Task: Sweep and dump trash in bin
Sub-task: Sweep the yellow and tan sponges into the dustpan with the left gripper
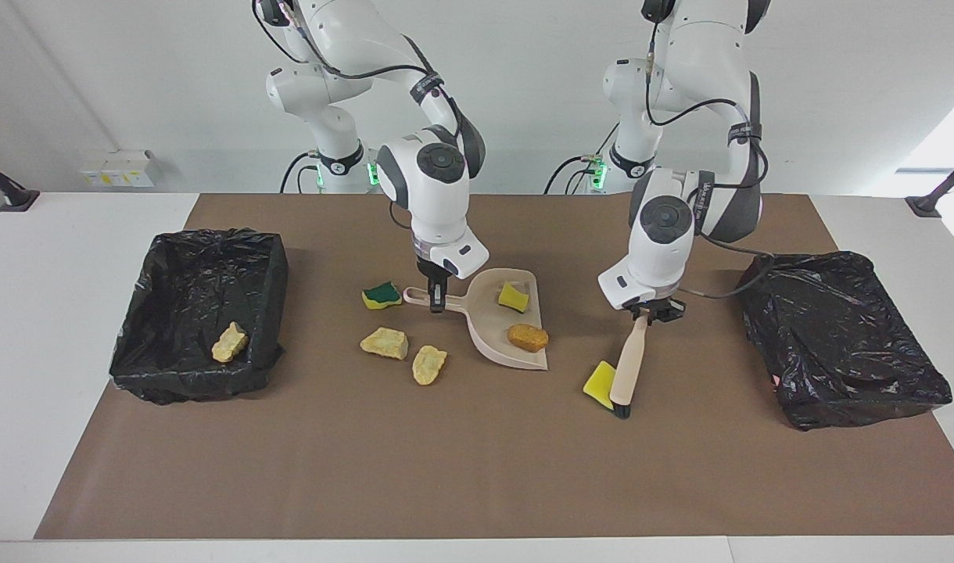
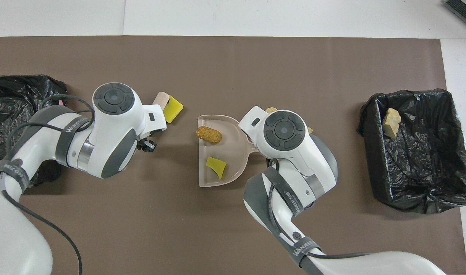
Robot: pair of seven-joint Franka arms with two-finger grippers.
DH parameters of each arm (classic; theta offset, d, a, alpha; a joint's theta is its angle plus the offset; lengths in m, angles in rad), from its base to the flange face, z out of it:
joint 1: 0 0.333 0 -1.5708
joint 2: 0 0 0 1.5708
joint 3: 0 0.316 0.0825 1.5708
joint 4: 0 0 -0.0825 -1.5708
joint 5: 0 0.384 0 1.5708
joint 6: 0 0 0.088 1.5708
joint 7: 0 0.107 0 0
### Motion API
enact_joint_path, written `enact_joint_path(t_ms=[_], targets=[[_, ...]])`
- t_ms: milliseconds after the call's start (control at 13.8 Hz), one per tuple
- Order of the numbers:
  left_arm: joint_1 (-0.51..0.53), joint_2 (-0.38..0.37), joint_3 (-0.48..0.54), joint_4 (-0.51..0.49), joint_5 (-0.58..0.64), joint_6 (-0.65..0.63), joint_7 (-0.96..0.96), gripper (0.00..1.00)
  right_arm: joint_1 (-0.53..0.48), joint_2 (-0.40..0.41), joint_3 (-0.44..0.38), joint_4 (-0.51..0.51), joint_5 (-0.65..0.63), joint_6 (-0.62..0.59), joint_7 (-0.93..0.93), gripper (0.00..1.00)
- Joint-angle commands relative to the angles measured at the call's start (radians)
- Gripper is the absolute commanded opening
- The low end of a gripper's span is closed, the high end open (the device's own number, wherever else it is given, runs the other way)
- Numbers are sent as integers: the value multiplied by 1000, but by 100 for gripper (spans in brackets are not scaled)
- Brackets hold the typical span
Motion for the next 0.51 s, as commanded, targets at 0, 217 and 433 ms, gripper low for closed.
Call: enact_joint_path(t_ms=[0,217,433], targets=[[-76,-82,11,-107,-34,-21,-13,0,0,11,6,-11,17,46,16,0],[-127,-128,10,-167,-52,-37,-27,0,0,30,6,-11,17,100,4,0],[-158,-169,10,-170,-124,-114,-31,0,0,59,7,-11,20,169,7,0]])
